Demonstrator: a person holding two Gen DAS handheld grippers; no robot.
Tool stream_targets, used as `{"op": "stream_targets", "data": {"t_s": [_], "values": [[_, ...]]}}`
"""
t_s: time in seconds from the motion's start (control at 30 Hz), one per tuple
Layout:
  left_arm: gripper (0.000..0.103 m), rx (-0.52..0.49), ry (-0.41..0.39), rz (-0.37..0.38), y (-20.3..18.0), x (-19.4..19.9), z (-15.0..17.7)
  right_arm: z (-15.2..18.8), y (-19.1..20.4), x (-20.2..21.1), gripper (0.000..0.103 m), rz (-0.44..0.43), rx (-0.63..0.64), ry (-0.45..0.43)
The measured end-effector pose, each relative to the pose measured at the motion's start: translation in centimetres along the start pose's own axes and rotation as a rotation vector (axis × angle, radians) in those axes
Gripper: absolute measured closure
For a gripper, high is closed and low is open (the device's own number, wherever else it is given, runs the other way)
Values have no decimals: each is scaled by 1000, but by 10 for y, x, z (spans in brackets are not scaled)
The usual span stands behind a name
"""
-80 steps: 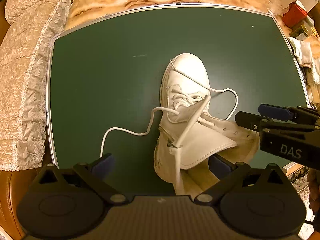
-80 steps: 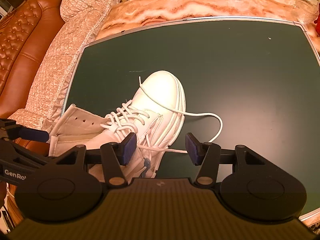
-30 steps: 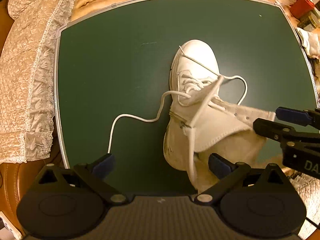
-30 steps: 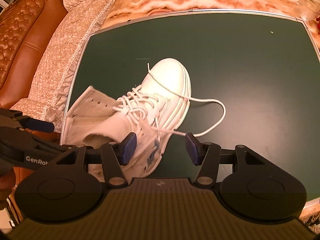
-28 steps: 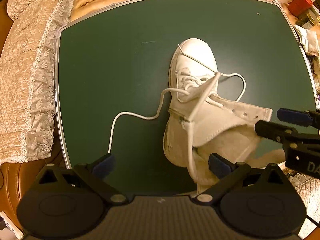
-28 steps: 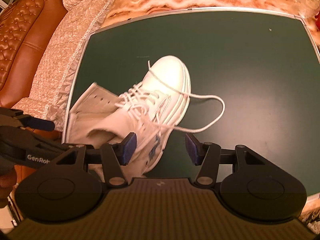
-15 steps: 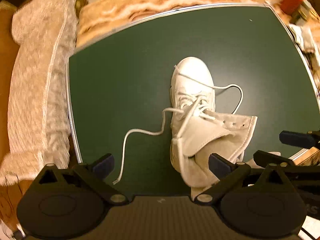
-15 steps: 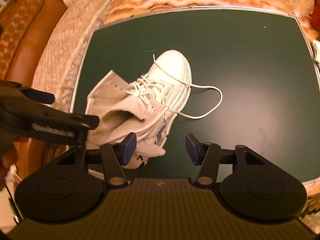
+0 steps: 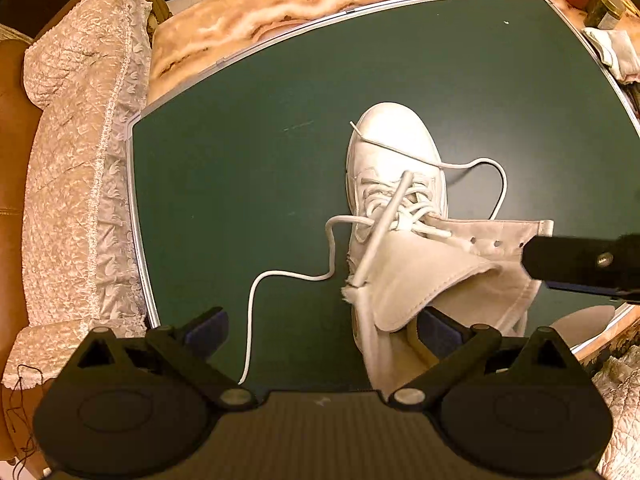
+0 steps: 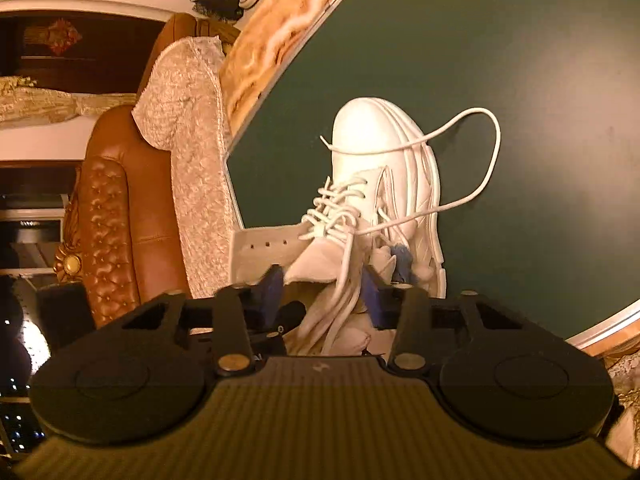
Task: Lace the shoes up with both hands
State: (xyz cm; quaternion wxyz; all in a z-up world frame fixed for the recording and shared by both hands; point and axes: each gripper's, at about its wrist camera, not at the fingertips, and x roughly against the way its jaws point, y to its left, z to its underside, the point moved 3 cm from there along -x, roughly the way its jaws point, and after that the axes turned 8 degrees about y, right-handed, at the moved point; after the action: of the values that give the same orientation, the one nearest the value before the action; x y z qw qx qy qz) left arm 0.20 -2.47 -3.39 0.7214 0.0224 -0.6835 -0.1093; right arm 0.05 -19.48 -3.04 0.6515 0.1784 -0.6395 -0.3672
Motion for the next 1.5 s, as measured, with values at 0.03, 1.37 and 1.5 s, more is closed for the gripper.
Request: {"op": "stream_targets", "data": {"t_s": [0.03,1.37,1.5], "values": [[1,5,-3,-1,2,-1,0,2,3,-2,91,26,39,-14],[1,159,-25,266,64,-16,13,17,37,-71,93,83,-83,143],[0,119,2,221,58,-26,13,11,47,-83,91,175,-16,215]]}}
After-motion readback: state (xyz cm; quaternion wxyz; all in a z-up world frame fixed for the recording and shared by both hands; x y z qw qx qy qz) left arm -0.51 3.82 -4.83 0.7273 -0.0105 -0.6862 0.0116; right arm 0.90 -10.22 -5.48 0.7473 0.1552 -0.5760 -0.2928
